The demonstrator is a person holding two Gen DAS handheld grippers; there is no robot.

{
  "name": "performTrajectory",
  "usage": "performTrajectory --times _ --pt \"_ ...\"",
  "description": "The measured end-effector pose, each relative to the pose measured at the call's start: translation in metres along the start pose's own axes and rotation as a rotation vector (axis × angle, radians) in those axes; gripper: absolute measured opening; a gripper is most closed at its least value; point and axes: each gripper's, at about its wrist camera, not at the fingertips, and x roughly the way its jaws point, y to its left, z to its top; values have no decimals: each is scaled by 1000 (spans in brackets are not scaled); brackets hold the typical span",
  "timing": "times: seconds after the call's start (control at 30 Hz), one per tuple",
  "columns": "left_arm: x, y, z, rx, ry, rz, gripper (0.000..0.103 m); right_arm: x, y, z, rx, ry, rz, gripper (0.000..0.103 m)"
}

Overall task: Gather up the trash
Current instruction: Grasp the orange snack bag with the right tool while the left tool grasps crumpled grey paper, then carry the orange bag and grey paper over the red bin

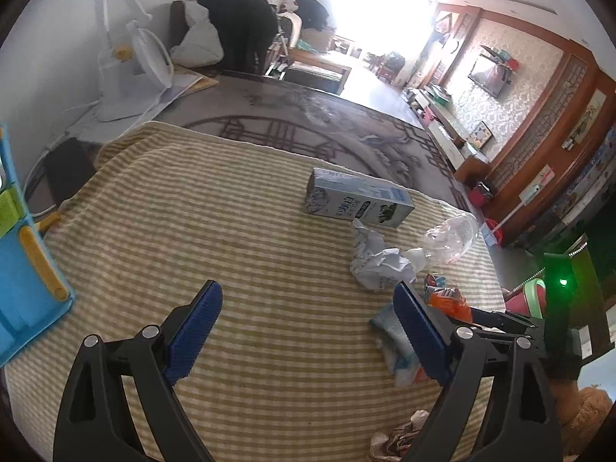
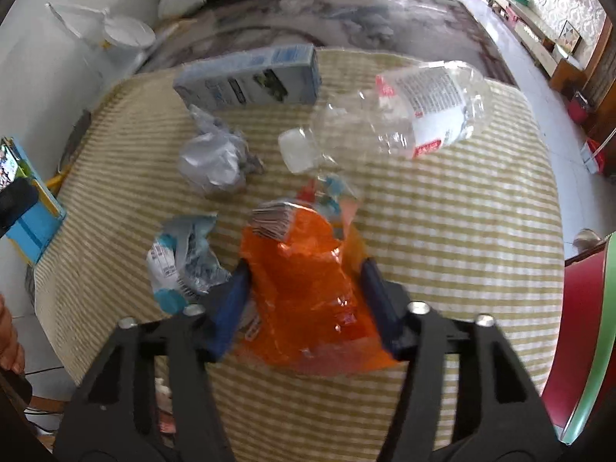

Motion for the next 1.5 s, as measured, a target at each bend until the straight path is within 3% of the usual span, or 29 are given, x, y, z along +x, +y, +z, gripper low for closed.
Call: performTrajectory --times 0.3,0.5,0.67,0.77,1.1,1.5 --pt "67 -47 15 79 107 -135 86 -57 -12 -31 162 -113 9 44" --pt "124 -80 19 150 179 -116 84 -79 -14 -46 215 -150 -16 45" --pt "150 -84 13 202 243 -74 53 -93 -18 -51 234 -178 -44 45" --pt "145 -78 12 188 232 -80 48 -97 -20 -54 249 -192 -50 45" --pt "87 -73 9 257 123 -96 48 -109 -22 -51 287 -275 -51 45" --pt "45 -66 6 289 56 -107 49 -111 -15 -46 265 -289 -41 45"
